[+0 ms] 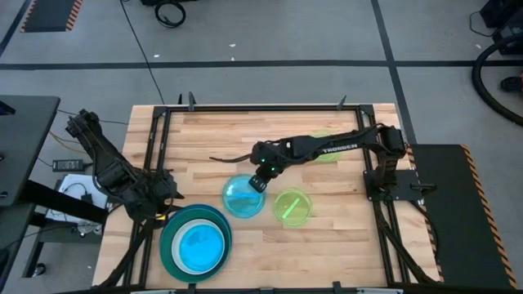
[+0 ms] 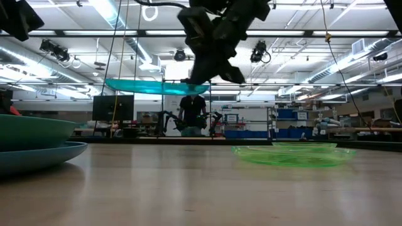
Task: Stack plastic plates
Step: Stack the light blue plate on top of the light blue plate
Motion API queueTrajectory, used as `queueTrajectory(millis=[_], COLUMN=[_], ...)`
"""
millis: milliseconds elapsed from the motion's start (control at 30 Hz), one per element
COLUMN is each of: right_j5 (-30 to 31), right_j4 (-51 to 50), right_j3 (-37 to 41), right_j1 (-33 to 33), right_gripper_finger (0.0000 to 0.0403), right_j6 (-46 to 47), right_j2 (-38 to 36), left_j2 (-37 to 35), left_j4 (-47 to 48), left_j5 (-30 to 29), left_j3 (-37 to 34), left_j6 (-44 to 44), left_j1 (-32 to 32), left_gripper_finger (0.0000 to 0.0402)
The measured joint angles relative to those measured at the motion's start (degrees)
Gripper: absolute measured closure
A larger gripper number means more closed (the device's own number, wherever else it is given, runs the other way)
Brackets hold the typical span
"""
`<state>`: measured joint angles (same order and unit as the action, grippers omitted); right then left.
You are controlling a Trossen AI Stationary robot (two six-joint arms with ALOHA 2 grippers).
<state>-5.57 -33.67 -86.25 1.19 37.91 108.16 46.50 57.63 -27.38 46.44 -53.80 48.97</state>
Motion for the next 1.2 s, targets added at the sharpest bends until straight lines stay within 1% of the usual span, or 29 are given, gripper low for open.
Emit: queueTrajectory(millis=[100,167,200,300,467,600,800,1000,1200], right_j5=[0.0,-0.2,-0.2,-0.3,-0.2,-0.2,-0.4,-0.8,-3.1], right_j4=[1.9,3.4,2.5,2.0,-1.6,-3.4,-4.2,0.8,11.4], right_j3=[0.1,-1.1,-2.0,-6.8,-16.7,-24.3,-32.9,-37.6,-38.2], right_j1=[-1.2,-1.9,-2.3,-3.6,-5.7,-6.8,-8.3,-9.6,-10.8], right_gripper_finger=[0.04,0.04,0.04,0.04,0.04,0.04,0.04,0.04,0.04], right_j6=[1.3,1.6,1.7,1.4,-0.2,-0.6,-1.6,-2.8,-5.6], right_j2=[1.2,2.7,3.5,7.0,13.3,17.7,23.6,28.7,31.8], left_j2=[0.0,0.0,0.0,0.0,0.0,-0.2,-0.2,-0.2,-0.1], left_j4=[0.0,0.0,0.0,-0.1,0.1,0.5,2.9,3.6,3.6], left_j5=[-0.9,-0.9,-0.9,-0.9,-0.9,0.5,0.9,0.9,-0.4], left_j3=[0.0,0.0,0.0,0.0,0.0,0.0,0.0,0.0,0.0], left_j6=[0.0,0.0,0.0,-0.1,-1.1,-1.1,-1.1,-1.1,-2.1], left_j1=[0.2,0.1,0.1,0.2,0.2,0.2,1.2,1.2,1.2], left_gripper_finger=[0.0221,0.0221,0.0221,0.0221,0.0221,0.0221,0.0221,0.0221,0.0221])
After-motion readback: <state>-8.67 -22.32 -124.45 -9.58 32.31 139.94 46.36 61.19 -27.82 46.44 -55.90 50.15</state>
